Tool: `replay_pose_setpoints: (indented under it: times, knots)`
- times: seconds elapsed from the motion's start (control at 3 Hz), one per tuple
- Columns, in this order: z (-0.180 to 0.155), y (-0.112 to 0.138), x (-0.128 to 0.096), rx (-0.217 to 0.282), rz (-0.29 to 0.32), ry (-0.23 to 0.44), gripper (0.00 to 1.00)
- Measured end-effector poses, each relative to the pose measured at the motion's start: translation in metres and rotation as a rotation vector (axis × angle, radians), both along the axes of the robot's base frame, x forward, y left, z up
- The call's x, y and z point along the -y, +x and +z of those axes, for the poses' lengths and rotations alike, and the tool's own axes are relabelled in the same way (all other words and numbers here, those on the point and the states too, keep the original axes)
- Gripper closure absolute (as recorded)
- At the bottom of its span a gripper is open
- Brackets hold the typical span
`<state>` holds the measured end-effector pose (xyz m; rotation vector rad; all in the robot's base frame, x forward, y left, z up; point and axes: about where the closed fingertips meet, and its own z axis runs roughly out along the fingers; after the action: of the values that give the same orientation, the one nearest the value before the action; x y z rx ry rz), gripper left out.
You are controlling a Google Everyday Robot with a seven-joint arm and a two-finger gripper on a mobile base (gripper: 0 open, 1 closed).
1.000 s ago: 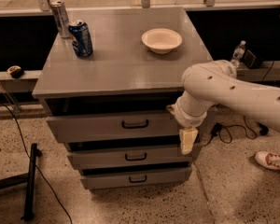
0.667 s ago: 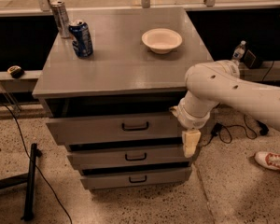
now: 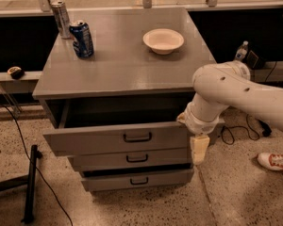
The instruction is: Open top drawer
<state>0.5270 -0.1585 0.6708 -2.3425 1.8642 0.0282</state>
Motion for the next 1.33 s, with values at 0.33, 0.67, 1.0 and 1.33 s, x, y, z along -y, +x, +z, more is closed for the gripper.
replay_pose_setpoints:
  times: [0.33,0.67,1.0,1.33]
  knots:
    - [0.014,-0.04,0.012,-0.04,0.017,-0.037,0.1]
    - [0.037,-0.09,0.027,-0.082,0.036,-0.093,0.1]
    - [0.063,-0.12,0.032,-0.074,0.059,-0.124,0.1]
    - [0.079,-0.123,0.025,-0.02,0.091,-0.124,0.08]
